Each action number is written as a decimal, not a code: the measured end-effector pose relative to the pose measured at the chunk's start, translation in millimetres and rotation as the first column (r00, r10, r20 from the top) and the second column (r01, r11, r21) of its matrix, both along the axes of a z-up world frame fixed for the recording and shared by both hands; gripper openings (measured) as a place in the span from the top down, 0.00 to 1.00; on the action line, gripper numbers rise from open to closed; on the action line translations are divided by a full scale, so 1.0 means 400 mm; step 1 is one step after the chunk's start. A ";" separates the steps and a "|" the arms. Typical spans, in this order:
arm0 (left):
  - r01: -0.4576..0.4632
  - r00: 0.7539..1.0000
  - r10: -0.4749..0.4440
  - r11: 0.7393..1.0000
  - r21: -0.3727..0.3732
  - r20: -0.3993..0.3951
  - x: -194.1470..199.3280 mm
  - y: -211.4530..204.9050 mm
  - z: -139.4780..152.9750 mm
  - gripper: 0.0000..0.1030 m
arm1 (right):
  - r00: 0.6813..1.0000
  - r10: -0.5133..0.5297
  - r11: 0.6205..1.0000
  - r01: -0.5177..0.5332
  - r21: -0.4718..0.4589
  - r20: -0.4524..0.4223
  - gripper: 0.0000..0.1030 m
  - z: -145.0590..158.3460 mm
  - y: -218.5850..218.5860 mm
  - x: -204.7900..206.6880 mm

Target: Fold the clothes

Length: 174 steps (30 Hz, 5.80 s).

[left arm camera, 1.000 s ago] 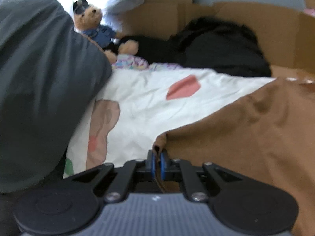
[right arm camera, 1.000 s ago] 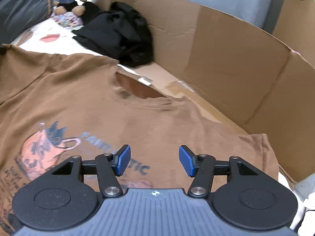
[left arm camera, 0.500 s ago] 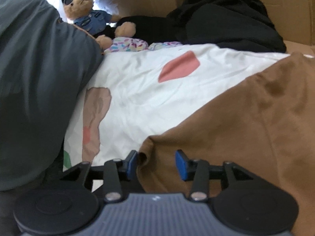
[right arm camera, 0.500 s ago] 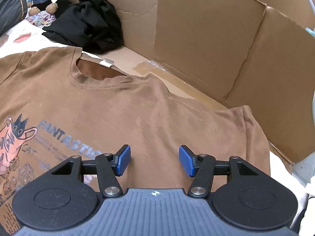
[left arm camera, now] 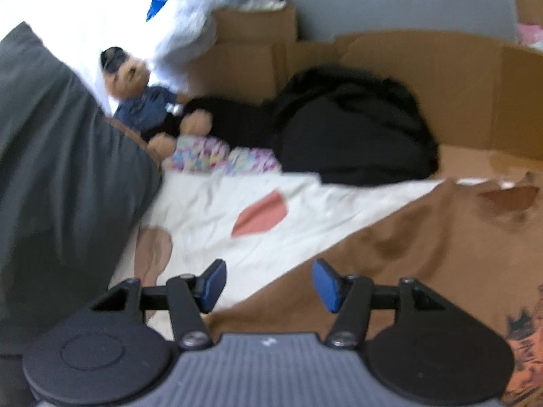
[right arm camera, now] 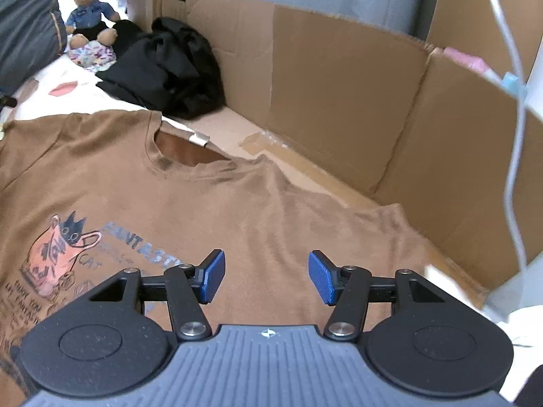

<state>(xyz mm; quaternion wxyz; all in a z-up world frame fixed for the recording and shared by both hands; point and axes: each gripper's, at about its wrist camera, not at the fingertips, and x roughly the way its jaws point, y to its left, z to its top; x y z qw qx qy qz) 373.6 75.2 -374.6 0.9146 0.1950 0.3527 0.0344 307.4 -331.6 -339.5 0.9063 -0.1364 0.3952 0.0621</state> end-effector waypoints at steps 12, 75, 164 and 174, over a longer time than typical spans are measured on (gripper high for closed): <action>0.125 0.992 -0.124 0.990 0.060 -0.019 -0.091 -0.126 0.023 0.33 | 0.998 0.013 0.991 -0.020 -0.130 -0.057 0.42 0.113 -0.228 -0.075; 0.431 0.874 -0.479 0.841 -0.328 -0.079 -0.317 -0.522 -0.266 0.30 | 0.977 -0.172 0.984 0.175 -0.014 0.128 0.83 0.060 -0.344 -0.252; 0.404 0.867 -0.483 0.825 -0.395 -0.120 -0.231 -0.520 -0.328 0.29 | 0.969 -0.078 0.995 0.059 -0.086 -0.233 0.62 -0.187 -0.340 -0.166; 0.411 0.863 -0.490 0.824 -0.390 -0.125 -0.241 -0.529 -0.319 0.29 | 0.996 -0.077 0.972 0.067 -0.227 -0.035 0.91 -0.104 -0.309 -0.175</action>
